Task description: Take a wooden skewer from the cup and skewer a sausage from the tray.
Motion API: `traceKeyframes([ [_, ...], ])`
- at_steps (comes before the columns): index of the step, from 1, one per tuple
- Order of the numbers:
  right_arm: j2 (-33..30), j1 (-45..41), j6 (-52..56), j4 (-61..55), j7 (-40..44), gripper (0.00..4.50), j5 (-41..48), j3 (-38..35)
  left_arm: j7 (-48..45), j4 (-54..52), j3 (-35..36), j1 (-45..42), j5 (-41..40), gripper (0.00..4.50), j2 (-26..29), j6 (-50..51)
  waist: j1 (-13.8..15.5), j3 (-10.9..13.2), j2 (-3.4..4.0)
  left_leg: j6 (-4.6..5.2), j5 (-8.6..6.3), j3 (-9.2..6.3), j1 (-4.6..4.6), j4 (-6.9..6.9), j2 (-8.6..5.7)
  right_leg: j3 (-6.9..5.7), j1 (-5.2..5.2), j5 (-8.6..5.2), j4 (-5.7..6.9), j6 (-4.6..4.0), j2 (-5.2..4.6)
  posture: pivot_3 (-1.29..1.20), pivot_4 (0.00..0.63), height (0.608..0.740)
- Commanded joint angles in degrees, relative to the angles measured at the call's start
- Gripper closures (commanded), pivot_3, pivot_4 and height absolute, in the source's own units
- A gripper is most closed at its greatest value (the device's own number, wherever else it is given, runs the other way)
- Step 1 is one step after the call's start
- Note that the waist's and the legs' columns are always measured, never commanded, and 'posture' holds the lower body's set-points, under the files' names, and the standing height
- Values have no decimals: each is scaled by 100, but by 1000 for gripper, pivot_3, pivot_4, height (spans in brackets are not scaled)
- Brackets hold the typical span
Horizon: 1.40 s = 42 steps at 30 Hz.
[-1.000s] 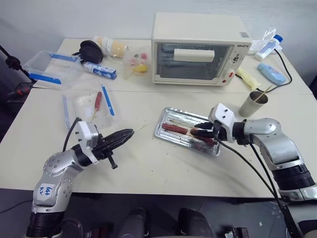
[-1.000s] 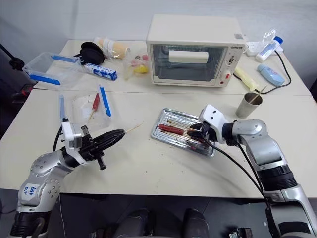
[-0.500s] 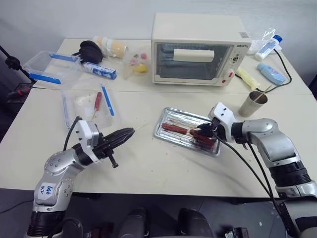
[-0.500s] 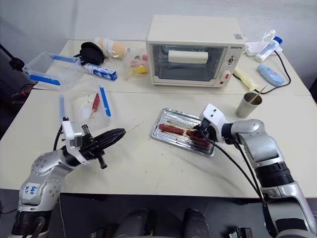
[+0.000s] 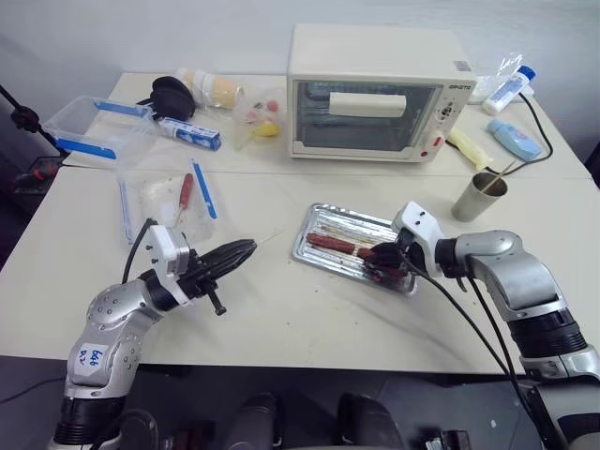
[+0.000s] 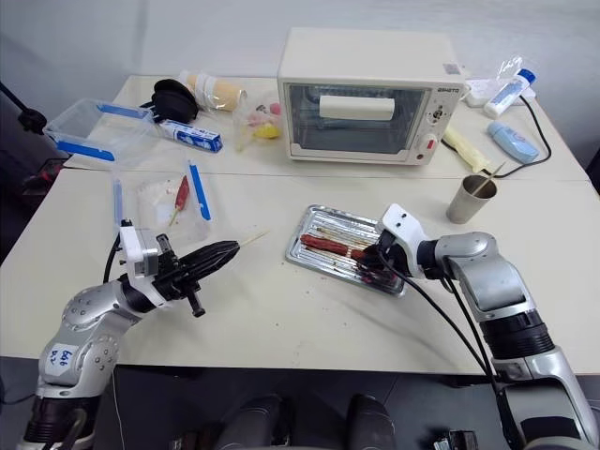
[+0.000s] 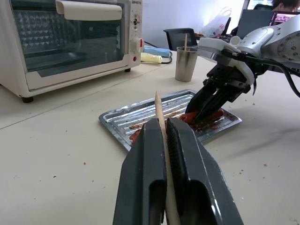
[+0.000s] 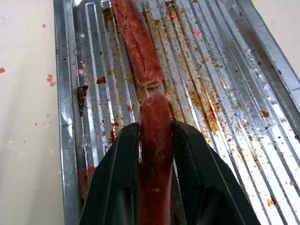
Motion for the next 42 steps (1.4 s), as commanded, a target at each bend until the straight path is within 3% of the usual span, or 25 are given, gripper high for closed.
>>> traceKeyframes([
  [1,15,37,-79,-133,9,3405,27,0,41,-165,-6,-61,-5,4500,-6,4,0,0,0,0,0,0,0,0,0,0,0,0,0,0,0,0,150,740],
  [2,4,56,-85,-135,32,3405,32,13,43,-168,-10,-70,-3,4500,-5,10,0,0,0,0,0,0,0,0,0,0,0,0,-1,0,0,0,150,740],
  [6,-30,98,-156,-156,94,4240,30,30,38,-163,5,-102,-12,4500,25,36,0,0,0,0,0,0,0,0,0,0,0,0,0,0,0,0,150,740],
  [13,-238,69,-1275,-450,1030,4240,276,-55,-40,-122,-15,-216,7,4500,114,73,0,0,0,0,0,0,0,0,0,0,0,0,0,0,0,0,150,740],
  [18,-298,-233,-1719,-664,1665,4240,359,59,-601,-93,-404,-339,138,4500,414,148,-1,0,0,0,0,1,0,2,0,0,0,0,1,0,1,0,150,740],
  [24,-234,-461,-1609,-809,1736,4240,235,314,-989,-79,-835,-469,271,4500,524,143,-5,0,-1,0,0,0,1,0,1,0,-1,0,0,0,3,0,150,740],
  [42,-94,-593,-1443,-1071,1672,4240,249,463,-1081,300,-1000,-689,474,4500,224,-87,2,0,-1,0,0,-1,0,6,0,0,0,0,3,0,1,0,150,740],
])
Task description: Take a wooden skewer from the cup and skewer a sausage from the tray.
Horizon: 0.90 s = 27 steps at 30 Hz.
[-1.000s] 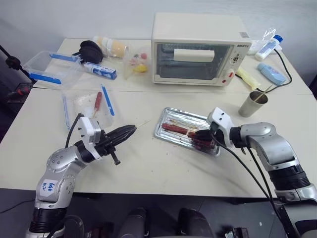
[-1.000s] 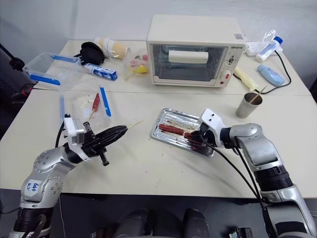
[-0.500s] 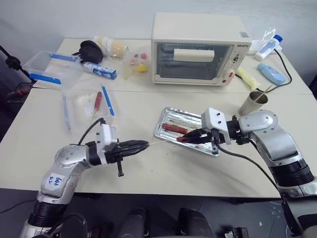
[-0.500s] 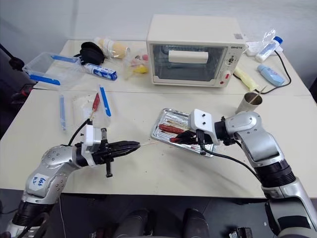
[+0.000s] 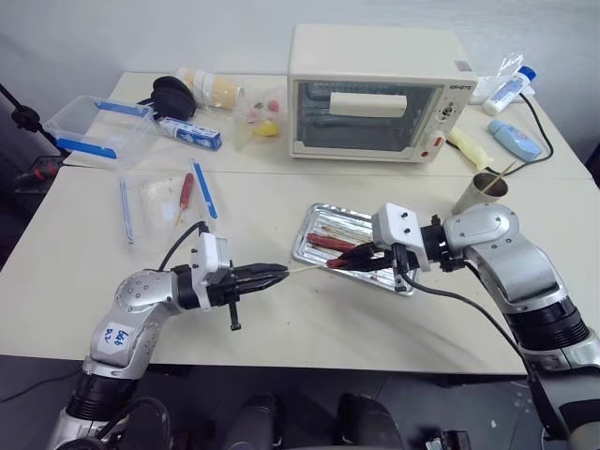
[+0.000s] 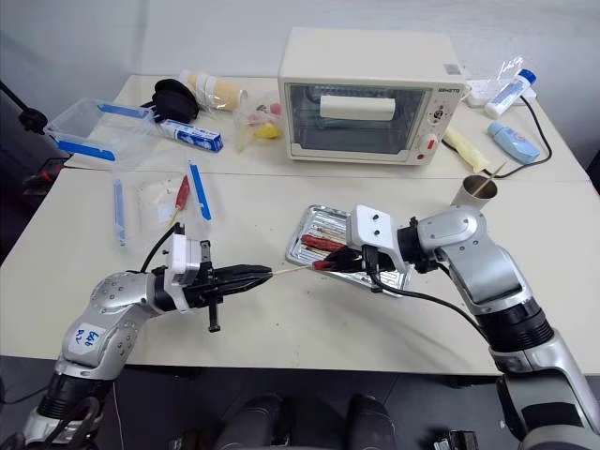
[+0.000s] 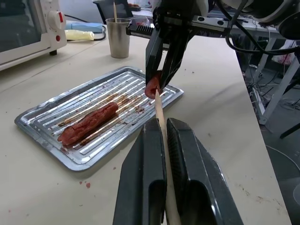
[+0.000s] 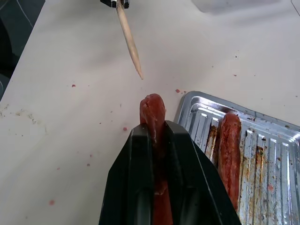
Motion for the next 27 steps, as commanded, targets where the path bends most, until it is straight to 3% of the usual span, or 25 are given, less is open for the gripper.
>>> traceKeyframes([
  [1,36,-100,14,-262,-8,4240,89,2,-53,3,-23,-85,51,4500,-58,-138,-4,0,0,0,0,0,0,0,0,0,0,0,0,0,0,0,150,740],
  [27,36,-116,27,-262,21,4240,150,-99,-108,197,-93,1,227,4500,-208,-295,-3,0,0,0,0,0,0,3,0,0,0,0,3,0,0,0,150,740],
])
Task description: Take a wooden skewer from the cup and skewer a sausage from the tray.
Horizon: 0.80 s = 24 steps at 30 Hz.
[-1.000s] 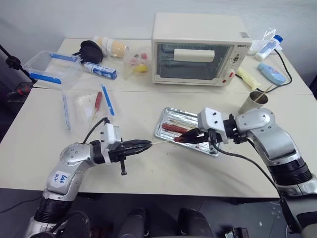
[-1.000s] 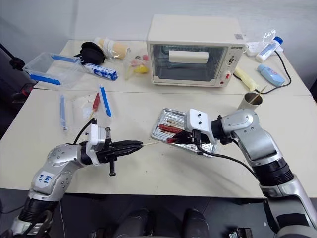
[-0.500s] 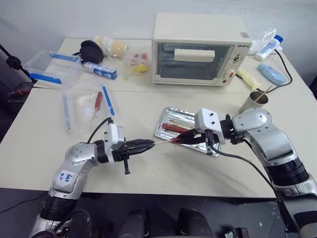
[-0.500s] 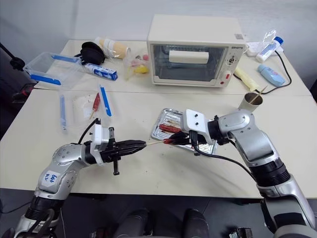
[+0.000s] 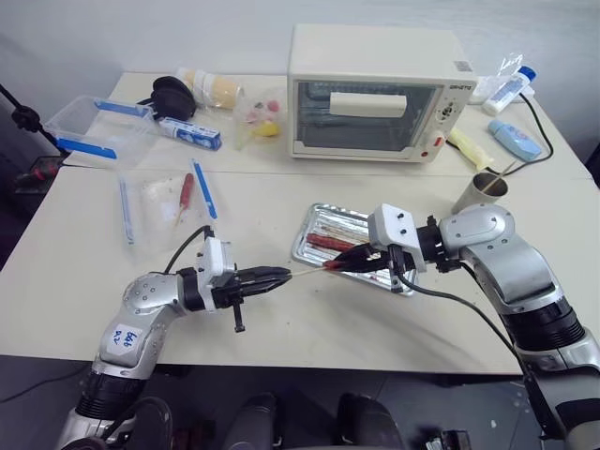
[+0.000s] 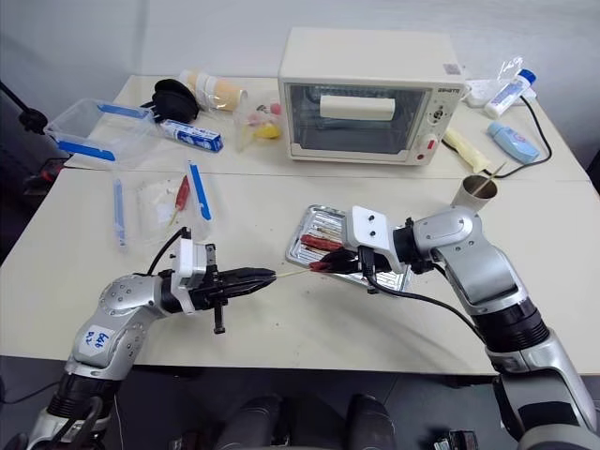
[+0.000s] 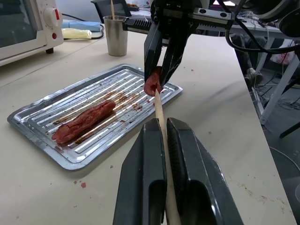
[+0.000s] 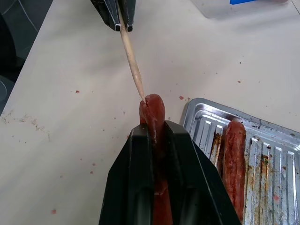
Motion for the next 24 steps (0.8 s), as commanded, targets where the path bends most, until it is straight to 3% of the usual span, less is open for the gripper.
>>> traceKeyframes([
  [1,-28,-89,-16,-213,16,4240,154,-117,-11,-16,-28,-37,29,4500,-44,-75,-1,0,0,0,0,0,0,0,0,0,0,0,0,0,0,0,150,740],
  [15,-43,-175,-302,-271,283,4240,17,138,-242,173,-225,-290,38,4500,-103,-88,-3,0,0,0,0,0,0,2,0,0,0,0,2,0,0,0,150,740],
  [24,297,-454,-203,-321,350,4240,50,353,-423,409,-543,-668,154,4500,-400,-98,1,0,0,0,0,-1,-1,9,0,-1,0,0,6,0,0,0,150,740],
])
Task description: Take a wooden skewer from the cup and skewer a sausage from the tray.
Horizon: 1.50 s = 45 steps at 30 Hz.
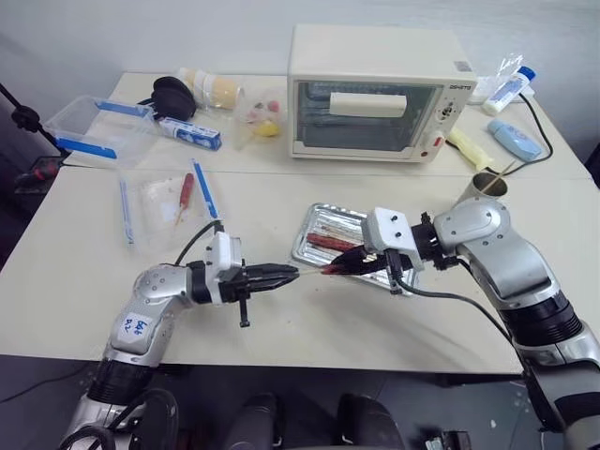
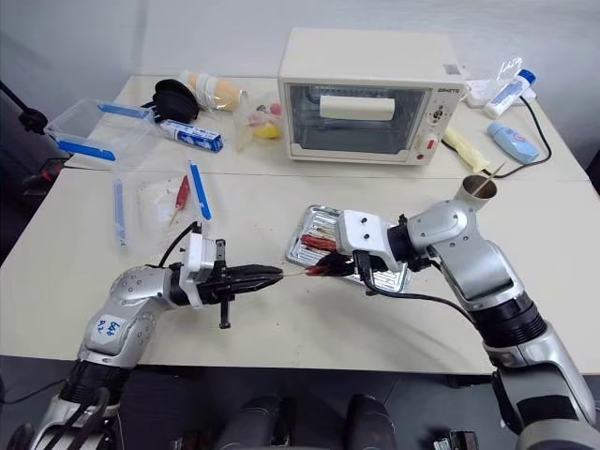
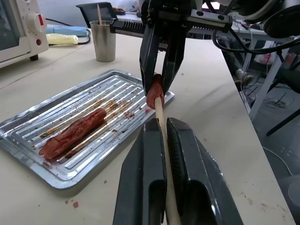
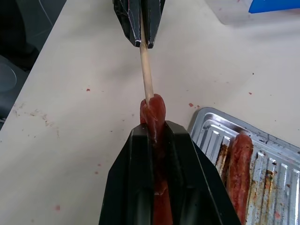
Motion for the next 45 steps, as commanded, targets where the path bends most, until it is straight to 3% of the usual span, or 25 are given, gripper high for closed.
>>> traceKeyframes([
  [1,272,-202,-50,-315,90,4240,226,149,-88,-23,-350,-226,97,4500,-223,-69,1,0,0,0,0,0,0,0,0,-1,0,0,0,0,0,0,150,740],
  [15,526,-205,112,-485,151,4240,273,226,-252,293,-592,-652,280,4500,-777,83,-2,0,0,0,0,-1,-3,16,0,0,0,0,12,0,0,0,150,740],
  [22,314,5,327,-418,131,4240,306,-21,-271,330,-426,-643,299,4500,-739,105,5,0,0,0,0,-2,-5,21,0,0,0,0,14,0,0,0,150,740],
  [25,68,172,97,-276,231,3471,212,-173,-277,427,-243,-613,324,4500,-575,24,3,0,-1,0,0,-3,-5,21,0,-1,0,0,14,0,0,0,150,740],
  [33,-665,576,126,-557,354,810,713,-857,-277,525,83,-392,255,4500,-158,-150,2,1,-2,0,0,-5,-6,23,0,-1,0,0,15,0,-1,0,150,740],
  [40,-925,1778,149,-1063,-132,810,1538,-2488,-91,56,695,267,-202,4500,118,97,21,2,-4,1,0,-8,-6,22,1,-2,1,0,14,0,-5,0,150,740],
  [45,-448,3123,17,-1297,-721,810,2228,-3860,595,-564,1567,758,-993,4500,144,793,30,3,-6,1,-1,-16,-5,21,0,-2,10,0,11,0,-10,0,150,740],
])
